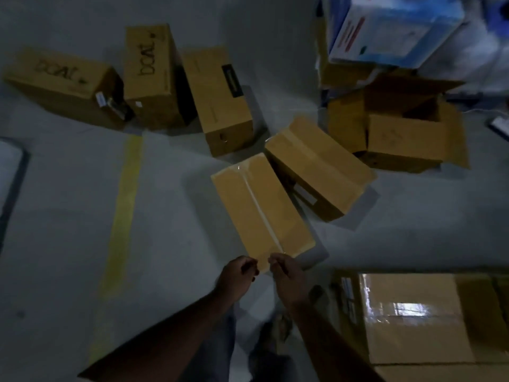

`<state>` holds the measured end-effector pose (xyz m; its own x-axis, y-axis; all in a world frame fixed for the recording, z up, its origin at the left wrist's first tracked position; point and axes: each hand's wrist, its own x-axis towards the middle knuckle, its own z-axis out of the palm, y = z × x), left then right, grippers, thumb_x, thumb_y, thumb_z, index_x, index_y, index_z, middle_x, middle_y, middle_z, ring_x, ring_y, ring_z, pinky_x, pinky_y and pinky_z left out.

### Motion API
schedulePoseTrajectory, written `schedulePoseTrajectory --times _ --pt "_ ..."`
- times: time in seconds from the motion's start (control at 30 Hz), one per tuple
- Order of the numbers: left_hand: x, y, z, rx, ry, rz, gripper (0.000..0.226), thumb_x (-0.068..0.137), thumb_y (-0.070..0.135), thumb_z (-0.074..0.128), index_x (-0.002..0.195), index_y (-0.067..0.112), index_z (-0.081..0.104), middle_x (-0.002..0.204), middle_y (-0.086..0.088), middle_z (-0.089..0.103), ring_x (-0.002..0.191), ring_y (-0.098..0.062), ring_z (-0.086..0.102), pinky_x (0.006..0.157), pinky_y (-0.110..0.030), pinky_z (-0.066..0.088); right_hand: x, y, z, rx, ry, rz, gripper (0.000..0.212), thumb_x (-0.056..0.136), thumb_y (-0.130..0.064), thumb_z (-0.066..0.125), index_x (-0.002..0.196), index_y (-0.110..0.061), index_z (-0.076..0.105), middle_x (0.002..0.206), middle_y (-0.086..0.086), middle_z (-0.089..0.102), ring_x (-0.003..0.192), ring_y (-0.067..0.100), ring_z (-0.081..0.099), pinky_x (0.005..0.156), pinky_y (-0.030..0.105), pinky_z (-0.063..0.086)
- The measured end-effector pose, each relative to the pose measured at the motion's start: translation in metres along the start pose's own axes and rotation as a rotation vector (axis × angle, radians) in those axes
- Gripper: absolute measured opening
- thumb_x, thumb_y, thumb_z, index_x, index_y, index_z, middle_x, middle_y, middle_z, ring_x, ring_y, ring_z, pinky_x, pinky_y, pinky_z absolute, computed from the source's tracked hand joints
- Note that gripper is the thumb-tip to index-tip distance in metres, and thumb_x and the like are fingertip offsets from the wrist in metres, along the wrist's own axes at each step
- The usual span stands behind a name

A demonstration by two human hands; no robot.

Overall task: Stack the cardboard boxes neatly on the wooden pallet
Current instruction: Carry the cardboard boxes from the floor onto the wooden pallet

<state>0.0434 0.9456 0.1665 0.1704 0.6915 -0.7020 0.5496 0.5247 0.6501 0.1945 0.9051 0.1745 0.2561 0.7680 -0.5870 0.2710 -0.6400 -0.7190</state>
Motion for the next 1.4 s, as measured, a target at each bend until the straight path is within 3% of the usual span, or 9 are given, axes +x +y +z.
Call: schedulePoseTrajectory --times 0.1,0.37,0.43,0.57,0.73,0.9,1.03,1.2,1.4 --pt "0.062 -0.025 0.024 -0.034 0.001 -0.123 0.025 0.106 0.016 0.052 0.126 0.008 0.064 0.109 -0.012 0.072 0.094 -0.026 0.070 0.075 -0.026 0.057 0.064 0.042 0.019 -0.050 -0.004 0.048 0.026 0.107 -0.028 0.054 0.128 -0.024 0.067 0.126 -0.003 0.069 0.117 0.020 0.065 0.099 0.037 0.053" --pt "0.267 -0.109 0.115 0.010 0.259 -0.238 0.024 0.091 0.026 0.073 0.111 0.016 0.063 0.103 0.006 0.059 0.089 -0.018 0.058 0.075 -0.034 0.049 0.271 0.174 0.054 -0.166 0.125 0.032 0.035 0.103 -0.019 0.058 0.137 -0.016 0.062 0.141 0.006 0.062 0.131 0.023 0.056 0.110 0.039 0.047" --pt "0.304 -0.148 0.129 -0.079 0.374 -0.333 0.052 0.070 0.036 0.086 0.099 0.004 0.058 0.100 -0.003 0.064 0.089 -0.024 0.063 0.073 -0.045 0.057 0.302 0.217 0.048 -0.261 0.167 -0.001 0.050 0.097 -0.015 0.065 0.146 -0.012 0.053 0.151 0.010 0.054 0.143 0.030 0.045 0.118 0.048 0.039" --pt "0.346 -0.260 0.171 -0.294 0.290 -0.495 0.116 0.058 0.073 0.085 0.139 0.003 0.041 0.121 -0.002 0.066 0.110 -0.024 0.065 0.092 -0.055 0.056 0.336 0.261 0.053 -0.493 0.155 -0.018 0.082 0.092 -0.029 0.065 0.162 -0.020 0.025 0.172 0.003 0.019 0.160 0.027 0.007 0.127 0.053 0.010" --pt "0.315 -0.216 0.160 -0.407 0.206 -0.495 0.054 0.078 0.057 0.081 0.102 0.008 0.076 0.091 -0.005 0.079 0.079 -0.014 0.076 0.060 -0.025 0.060 0.349 0.275 0.035 -0.453 0.374 0.255 0.107 0.081 -0.073 0.069 0.162 -0.018 0.025 0.168 0.010 0.029 0.154 0.035 0.026 0.123 0.058 0.014" --pt "0.278 -0.197 0.127 -0.271 0.218 -0.441 0.078 0.072 0.073 0.073 0.129 0.021 0.060 0.122 0.002 0.069 0.107 -0.020 0.068 0.090 -0.042 0.058 0.330 0.244 0.013 -0.371 0.333 0.187 0.085 0.077 -0.076 0.072 0.134 -0.015 0.058 0.132 0.010 0.062 0.123 0.032 0.058 0.107 0.048 0.046" --pt "0.215 -0.146 0.066 -0.370 0.398 -0.248 0.031 0.096 0.038 0.068 0.125 0.027 0.062 0.113 0.012 0.071 0.100 -0.003 0.069 0.074 -0.019 0.056 0.277 0.183 0.008 -0.143 0.292 0.037 0.054 0.087 -0.056 0.073 0.128 -0.021 0.064 0.118 -0.001 0.068 0.107 0.016 0.060 0.096 0.032 0.048" --pt "0.129 -0.081 -0.014 -0.373 0.301 -0.099 0.037 0.102 0.021 0.060 0.138 0.012 0.060 0.130 -0.005 0.069 0.116 -0.019 0.068 0.089 -0.026 0.056 0.181 0.114 -0.010 0.191 0.293 0.032 0.039 0.091 -0.048 0.065 0.121 -0.025 0.072 0.120 -0.003 0.073 0.111 0.016 0.069 0.101 0.049 0.055" --pt "0.011 0.012 -0.055 -0.283 0.220 0.030 0.033 0.101 0.027 0.059 0.133 0.020 0.065 0.117 0.014 0.073 0.101 0.001 0.070 0.077 -0.014 0.053 0.032 0.023 -0.060 0.339 0.421 0.100 0.021 0.097 -0.033 0.056 0.111 -0.029 0.072 0.104 -0.006 0.073 0.099 0.014 0.068 0.092 0.042 0.056"
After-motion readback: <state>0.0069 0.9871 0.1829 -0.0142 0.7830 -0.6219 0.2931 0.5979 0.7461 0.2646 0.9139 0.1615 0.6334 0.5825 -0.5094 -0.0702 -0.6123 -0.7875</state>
